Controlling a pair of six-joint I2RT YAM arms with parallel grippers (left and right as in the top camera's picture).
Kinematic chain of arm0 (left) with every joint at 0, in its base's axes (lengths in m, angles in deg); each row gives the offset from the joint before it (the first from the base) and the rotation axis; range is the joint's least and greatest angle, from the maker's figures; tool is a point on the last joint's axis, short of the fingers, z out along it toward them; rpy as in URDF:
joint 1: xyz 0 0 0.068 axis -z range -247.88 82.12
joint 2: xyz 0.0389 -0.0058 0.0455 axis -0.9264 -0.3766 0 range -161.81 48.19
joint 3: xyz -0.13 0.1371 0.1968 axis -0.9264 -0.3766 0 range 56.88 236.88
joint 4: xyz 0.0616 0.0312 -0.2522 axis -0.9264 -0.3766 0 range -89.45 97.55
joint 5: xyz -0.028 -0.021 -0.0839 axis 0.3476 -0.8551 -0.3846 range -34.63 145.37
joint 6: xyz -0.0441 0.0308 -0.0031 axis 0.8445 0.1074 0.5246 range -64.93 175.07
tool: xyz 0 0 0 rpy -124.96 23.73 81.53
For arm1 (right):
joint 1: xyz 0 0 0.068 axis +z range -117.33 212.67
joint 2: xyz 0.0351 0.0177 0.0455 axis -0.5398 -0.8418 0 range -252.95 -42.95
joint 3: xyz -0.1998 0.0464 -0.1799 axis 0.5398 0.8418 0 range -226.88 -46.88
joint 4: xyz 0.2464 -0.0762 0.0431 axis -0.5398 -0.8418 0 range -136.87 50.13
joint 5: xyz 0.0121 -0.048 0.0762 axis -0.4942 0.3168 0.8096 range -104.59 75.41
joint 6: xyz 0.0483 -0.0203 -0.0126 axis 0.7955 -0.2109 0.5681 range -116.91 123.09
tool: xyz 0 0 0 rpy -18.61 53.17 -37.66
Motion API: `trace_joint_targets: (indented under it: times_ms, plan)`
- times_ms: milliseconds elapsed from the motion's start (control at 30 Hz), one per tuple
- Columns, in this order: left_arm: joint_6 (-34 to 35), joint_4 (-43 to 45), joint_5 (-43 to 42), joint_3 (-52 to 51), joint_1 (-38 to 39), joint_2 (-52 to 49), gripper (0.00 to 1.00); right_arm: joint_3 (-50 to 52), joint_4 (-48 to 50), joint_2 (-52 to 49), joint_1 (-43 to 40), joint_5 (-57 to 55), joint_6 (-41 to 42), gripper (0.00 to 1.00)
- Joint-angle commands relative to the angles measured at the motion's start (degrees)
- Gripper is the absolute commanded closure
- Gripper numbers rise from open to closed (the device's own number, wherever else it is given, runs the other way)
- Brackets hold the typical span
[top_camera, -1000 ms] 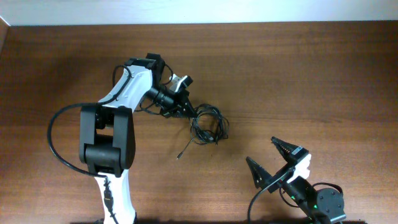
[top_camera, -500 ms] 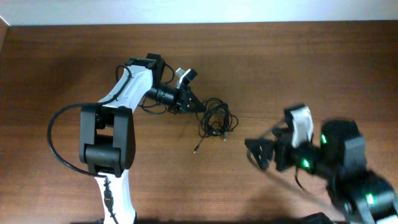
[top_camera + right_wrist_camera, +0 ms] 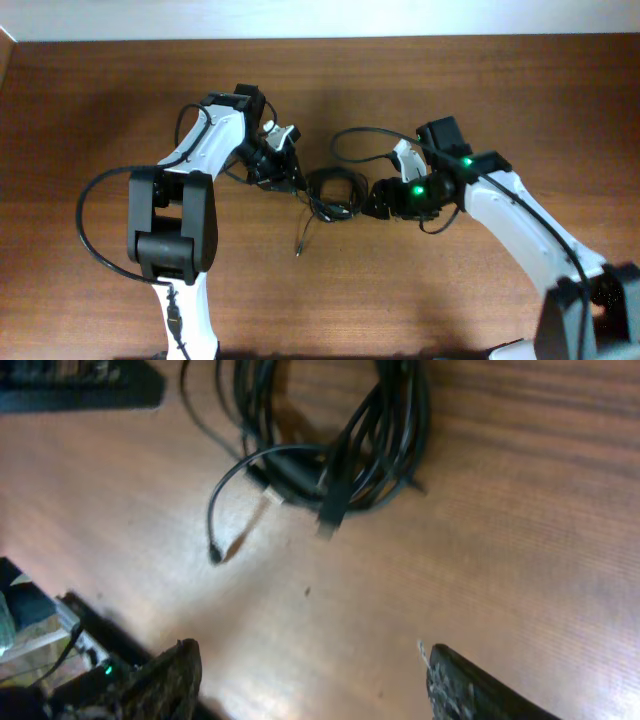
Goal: Untangle cables
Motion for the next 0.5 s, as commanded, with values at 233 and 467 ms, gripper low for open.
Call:
trace_joint_targets:
  times_ms: [233, 467]
  plan:
    - [10.3, 4.9, 7.8, -1.1, 3.1, 1.4, 0.60, -0.5, 12.7, -8.6, 0.3, -7.5, 7.9, 0.28]
    - [19.5, 9.3, 17.0, -6.8, 6.5, 1.4, 0.67, -0.2, 14.8, -8.7, 0.3, -8.8, 8.7, 0.28]
